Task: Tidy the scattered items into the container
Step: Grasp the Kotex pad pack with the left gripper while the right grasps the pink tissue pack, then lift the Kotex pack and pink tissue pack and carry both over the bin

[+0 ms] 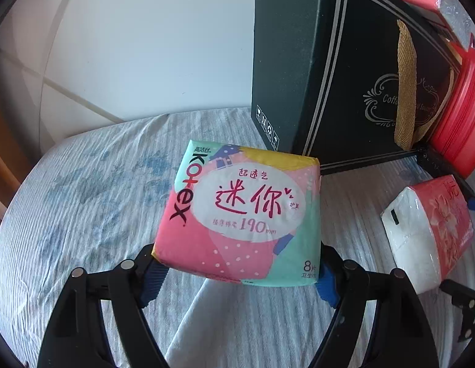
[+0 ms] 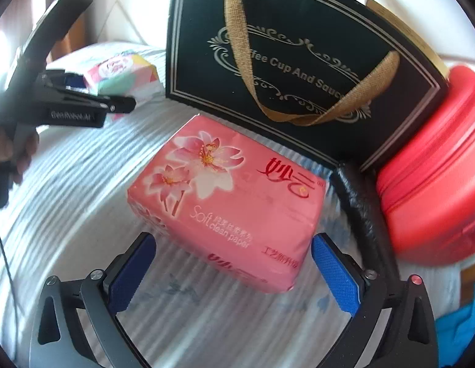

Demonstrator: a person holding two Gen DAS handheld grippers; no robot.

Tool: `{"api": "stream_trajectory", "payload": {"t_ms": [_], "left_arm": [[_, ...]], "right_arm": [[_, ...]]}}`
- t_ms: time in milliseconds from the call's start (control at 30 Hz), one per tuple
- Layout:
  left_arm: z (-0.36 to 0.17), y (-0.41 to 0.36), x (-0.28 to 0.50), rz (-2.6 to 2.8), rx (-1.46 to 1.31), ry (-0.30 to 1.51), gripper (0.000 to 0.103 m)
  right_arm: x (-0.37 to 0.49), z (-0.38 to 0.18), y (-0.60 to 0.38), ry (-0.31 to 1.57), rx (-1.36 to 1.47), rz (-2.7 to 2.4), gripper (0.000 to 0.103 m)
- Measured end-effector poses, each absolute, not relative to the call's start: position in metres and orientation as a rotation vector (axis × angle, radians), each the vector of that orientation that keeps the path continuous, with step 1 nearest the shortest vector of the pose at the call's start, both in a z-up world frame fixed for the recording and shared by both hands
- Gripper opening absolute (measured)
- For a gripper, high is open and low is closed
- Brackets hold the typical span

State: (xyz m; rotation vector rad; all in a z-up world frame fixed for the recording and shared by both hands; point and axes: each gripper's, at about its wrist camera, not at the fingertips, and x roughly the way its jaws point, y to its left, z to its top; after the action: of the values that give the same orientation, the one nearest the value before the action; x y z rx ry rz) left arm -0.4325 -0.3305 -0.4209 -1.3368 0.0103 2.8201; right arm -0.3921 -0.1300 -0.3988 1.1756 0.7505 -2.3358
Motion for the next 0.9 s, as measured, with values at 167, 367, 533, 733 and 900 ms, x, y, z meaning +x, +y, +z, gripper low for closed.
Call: {"api": "stream_trajectory", "payload": {"t_ms": [167,367,533,733,900], "left_arm": [[-0.419,-0.345,-0.404,2.817,-1.320,-0.009,0.079],[-0.416,-0.360,-0.364,2.820,-1.297,-0.006,0.079],[-0.417,-0.368,-0.345,2.822,-1.290,-0.015,0.079],[-0.422,-0.373,-0.336,2.816,-1.302,-0.027,0.079],[-0.422,-0.372,-0.331,2.814,-1.294,-0.035,0.079]], "right_arm": [[-0.403,-0.398,-0.136,0.939,1.103,-2.163,0.103],[-0.423,-0.397,-0.157,1.017,1.067,-1.970,0.103],[-0.448,-0.400,-0.173,1.006,1.104,-1.911,0.103],[-0.468,-0.405,-0.181,0.973,1.123,-1.949,0.103],[-0.472,-0.414,-0.192,1.057,1.124,-1.939,0.103]]}}
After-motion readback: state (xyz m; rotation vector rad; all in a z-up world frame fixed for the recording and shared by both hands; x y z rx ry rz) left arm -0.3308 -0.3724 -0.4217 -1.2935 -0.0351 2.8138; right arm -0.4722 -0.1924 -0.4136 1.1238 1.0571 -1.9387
